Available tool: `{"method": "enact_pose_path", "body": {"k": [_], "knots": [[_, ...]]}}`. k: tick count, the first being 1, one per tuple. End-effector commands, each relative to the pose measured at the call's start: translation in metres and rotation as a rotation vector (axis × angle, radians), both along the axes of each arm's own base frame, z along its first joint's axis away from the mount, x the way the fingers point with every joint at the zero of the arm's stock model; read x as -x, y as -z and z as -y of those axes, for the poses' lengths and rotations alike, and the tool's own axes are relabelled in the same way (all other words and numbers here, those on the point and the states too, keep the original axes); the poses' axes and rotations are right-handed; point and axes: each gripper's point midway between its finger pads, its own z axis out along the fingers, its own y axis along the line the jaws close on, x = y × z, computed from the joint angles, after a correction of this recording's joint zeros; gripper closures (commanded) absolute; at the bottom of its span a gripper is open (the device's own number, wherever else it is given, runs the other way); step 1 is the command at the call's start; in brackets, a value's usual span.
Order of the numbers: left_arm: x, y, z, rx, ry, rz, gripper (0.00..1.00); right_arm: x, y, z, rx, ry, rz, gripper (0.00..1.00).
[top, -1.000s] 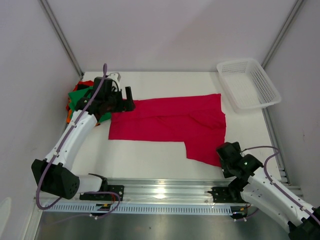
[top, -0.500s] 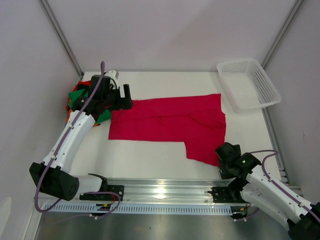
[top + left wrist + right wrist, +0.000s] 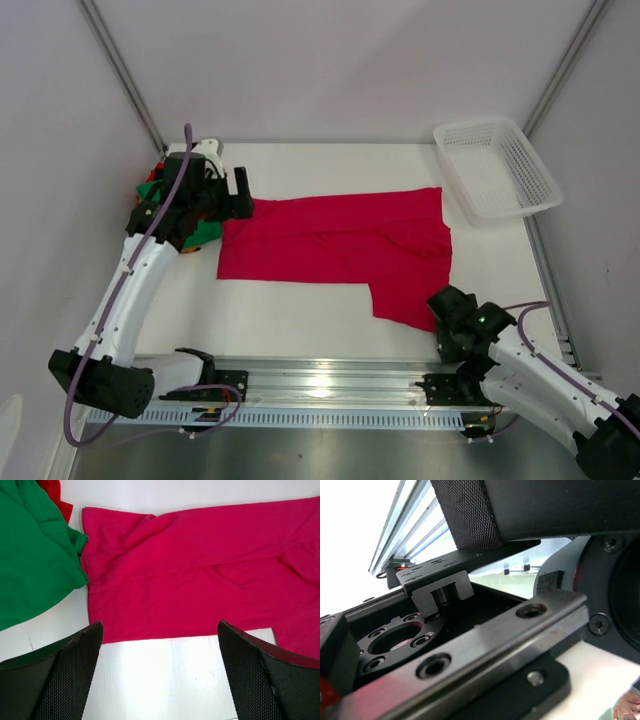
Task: Fold and stack the t-shirts
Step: Grap the side of the flattened tshirt closest away from the robot with both arms
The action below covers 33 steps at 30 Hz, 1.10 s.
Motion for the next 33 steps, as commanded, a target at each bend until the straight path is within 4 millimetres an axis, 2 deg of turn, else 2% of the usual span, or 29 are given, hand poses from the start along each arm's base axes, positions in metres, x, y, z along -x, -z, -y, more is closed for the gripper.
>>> {"method": "enact_pose_path", "body": {"k": [1,10,17,22,28,33], "knots": [[0.004,-0.033,-0.006,-0.001,0.002,0.089,0.03,0.0,-0.001,0.007,-0.009,0.121,0.008,0.01],[0.014,-0.05,-0.007,0.02,0.016,0.129,0.03,-0.01,-0.002,0.017,0.057,0.146,0.039,0.01],[0.023,-0.073,-0.008,0.043,0.014,0.177,0.03,-0.009,0.006,0.015,0.065,0.163,0.001,0.01],[0.032,-0.086,-0.003,0.08,0.036,0.211,0.03,-0.019,0.007,0.016,0.096,0.181,0.019,0.01],[0.038,-0.09,-0.004,0.083,0.042,0.22,0.03,-0.031,0.012,0.021,0.137,0.178,0.044,0.01],[0.041,-0.09,-0.007,0.07,0.037,0.221,0.03,-0.034,0.017,0.025,0.162,0.167,0.03,0.01]]}}
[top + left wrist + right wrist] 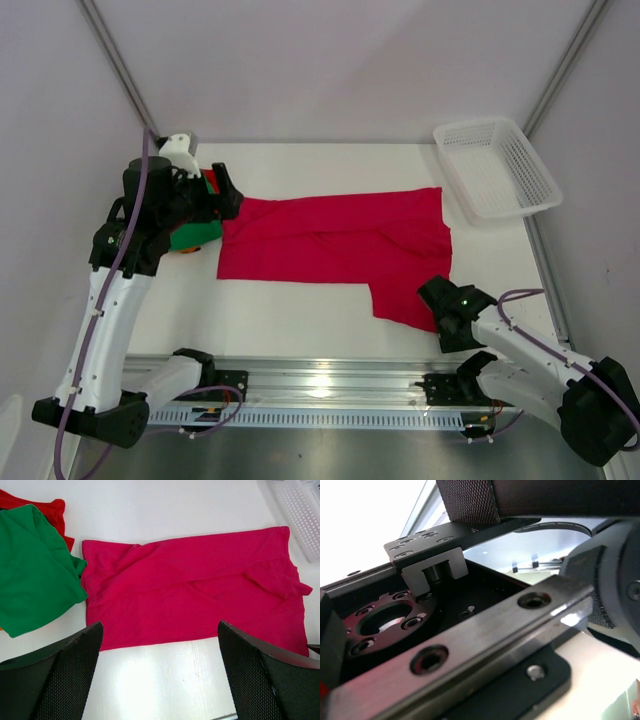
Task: Fold and stack the t-shirts
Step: Grap the side of the flattened tshirt closest away from the robot with both arms
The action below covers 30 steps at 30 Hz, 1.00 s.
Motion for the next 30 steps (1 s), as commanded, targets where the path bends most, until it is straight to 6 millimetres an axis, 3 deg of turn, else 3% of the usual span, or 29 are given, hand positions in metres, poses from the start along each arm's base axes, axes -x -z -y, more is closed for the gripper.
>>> {"method": "enact_pose_path", "body": {"k": [1,7,10,13,14,16,17,18,23,27,28,30], "knots": [[0.005,-0.018,-0.002,-0.002,0.006,0.048,0.03,-0.009,0.005,0.004,-0.009,0.087,0.04,0.01],[0.006,-0.025,-0.005,-0.007,-0.002,0.065,0.03,-0.013,0.007,0.003,-0.015,0.086,0.049,0.02],[0.008,-0.031,-0.007,-0.013,-0.007,0.079,0.03,-0.016,0.009,0.002,-0.024,0.08,0.047,0.14],[0.009,-0.036,-0.009,-0.018,-0.015,0.094,0.02,-0.02,0.01,0.0,-0.034,0.067,0.056,0.4],[0.011,-0.039,-0.011,-0.02,-0.019,0.101,0.02,-0.02,0.011,-0.001,-0.036,0.066,0.057,0.61],[0.012,-0.041,-0.012,-0.024,-0.022,0.108,0.02,-0.022,0.011,-0.001,-0.037,0.062,0.058,0.77],[0.012,-0.041,-0.012,-0.027,-0.024,0.11,0.02,-0.023,0.011,-0.002,-0.039,0.06,0.057,0.94],[0.012,-0.042,-0.013,-0.027,-0.029,0.113,0.02,-0.023,0.011,-0.002,-0.041,0.059,0.054,1.0],[0.011,-0.035,-0.013,-0.027,-0.033,0.097,0.02,-0.027,0.009,-0.005,-0.044,0.031,0.06,1.0],[0.003,0.004,-0.025,-0.046,-0.137,-0.065,0.05,-0.03,0.008,-0.008,-0.052,0.014,0.068,1.0],[-0.003,0.029,-0.023,-0.054,-0.156,-0.176,0.08,-0.03,0.008,-0.009,-0.053,0.01,0.071,1.0],[0.011,0.061,-0.018,-0.032,-0.165,-0.362,0.14,-0.031,0.007,-0.009,-0.054,0.001,0.074,1.0]]}}
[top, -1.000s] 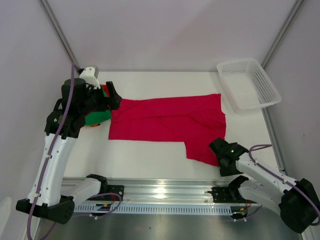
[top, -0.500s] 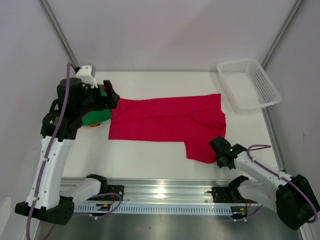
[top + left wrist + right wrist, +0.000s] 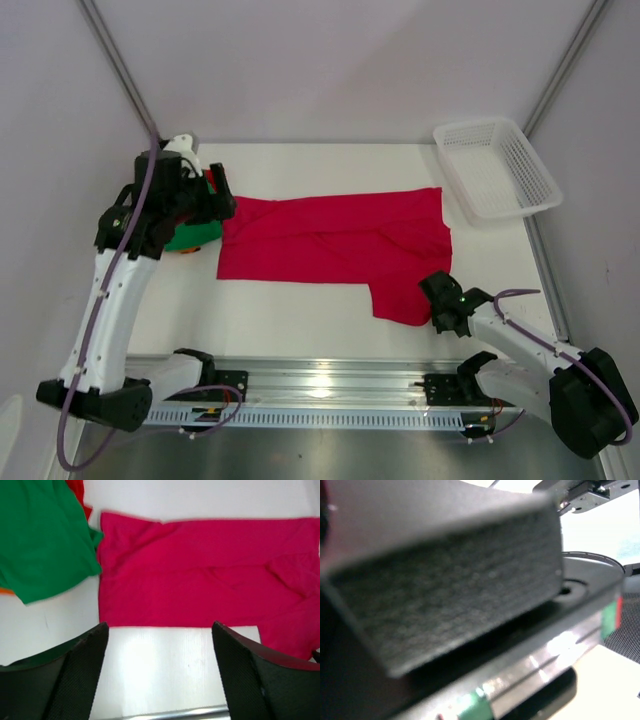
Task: Fold and stack the t-shirts
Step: Grap the side of the flattened tshirt closest away from the robot with both arms
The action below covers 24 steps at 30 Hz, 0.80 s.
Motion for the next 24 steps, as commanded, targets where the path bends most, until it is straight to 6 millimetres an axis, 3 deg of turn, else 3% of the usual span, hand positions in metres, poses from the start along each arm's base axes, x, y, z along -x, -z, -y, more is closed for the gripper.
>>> {"method": "enact_pose_path", "body": {"k": [1,4,6,16,18,19,20,21,22,24], "knots": [[0.011,0.059,0.001,0.025,-0.074,-0.304,0.17,-0.003,-0.001,-0.002,-0.001,-0.021,0.008,1.0],[0.022,0.09,0.015,0.097,-0.056,-0.39,0.16,-0.004,-0.002,-0.004,-0.004,-0.035,0.01,1.0],[0.028,0.092,0.022,0.149,-0.049,-0.39,0.15,-0.004,-0.002,-0.004,-0.006,-0.035,0.012,1.0],[0.078,0.164,0.024,0.207,-0.107,-0.594,0.14,-0.009,-0.001,-0.01,-0.028,-0.064,0.02,1.0],[0.085,0.171,0.017,0.227,-0.205,-0.607,0.14,-0.009,-0.002,-0.012,-0.037,-0.072,0.023,1.0],[0.086,0.165,0.009,0.235,-0.267,-0.553,0.15,-0.009,-0.002,-0.013,-0.04,-0.077,0.024,1.0],[0.092,0.177,0.007,0.293,-0.363,-0.562,0.15,-0.01,-0.003,-0.015,-0.045,-0.086,0.031,1.0],[0.092,0.173,0.008,0.342,-0.399,-0.523,0.14,-0.01,-0.003,-0.014,-0.045,-0.088,0.03,1.0],[0.091,0.162,-0.004,0.368,-0.465,-0.412,0.14,-0.009,-0.003,-0.015,-0.048,-0.091,0.03,1.0],[0.092,0.171,-0.012,0.469,-0.603,-0.351,0.14,-0.01,-0.006,-0.016,-0.052,-0.1,0.037,1.0]]}}
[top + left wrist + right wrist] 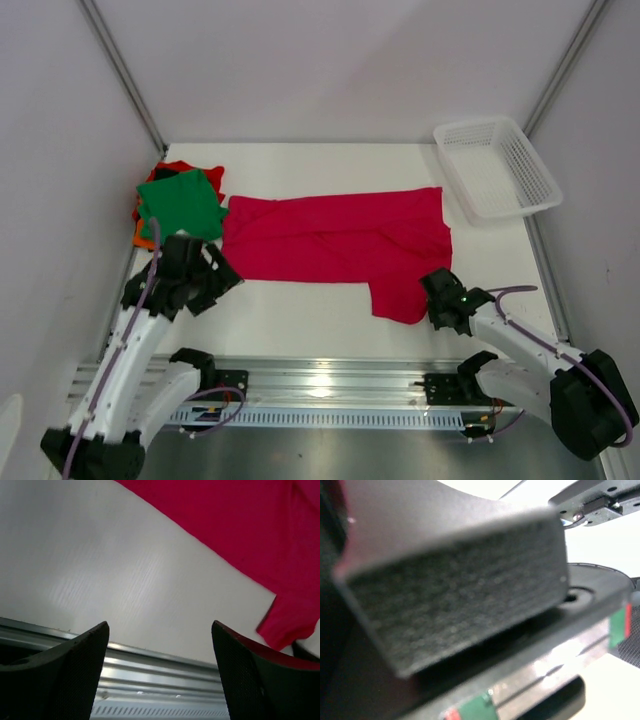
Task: Fold and stack the t-shirts
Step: Grap the side of the flattened tshirt closest away from the robot with both arms
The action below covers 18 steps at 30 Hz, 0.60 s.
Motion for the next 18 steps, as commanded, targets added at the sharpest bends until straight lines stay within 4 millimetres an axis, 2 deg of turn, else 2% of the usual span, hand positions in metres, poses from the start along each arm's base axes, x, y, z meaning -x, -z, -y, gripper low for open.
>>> {"method": "enact_pose_path", "body": {"k": [1,5,7,11,13,18], "knots": [[-0.01,-0.015,-0.026,0.069,-0.364,0.212,0.14,0.001,-0.002,-0.001,-0.009,-0.024,0.01,1.0],[-0.009,-0.013,-0.042,0.1,-0.53,0.283,0.14,0.001,-0.006,-0.005,-0.022,-0.058,0.022,1.0],[-0.014,-0.002,-0.044,0.11,-0.571,0.285,0.14,0.001,-0.008,-0.007,-0.022,-0.082,0.023,1.0],[-0.026,0.026,-0.031,0.169,-0.617,0.201,0.15,0.001,-0.011,-0.011,-0.016,-0.136,0.015,1.0],[-0.03,0.048,-0.024,0.174,-0.627,0.124,0.15,0.002,-0.013,-0.012,-0.003,-0.17,0.008,1.0],[-0.049,0.071,-0.019,0.186,-0.679,0.072,0.15,0.003,-0.022,-0.014,0.005,-0.221,0.005,1.0]]}}
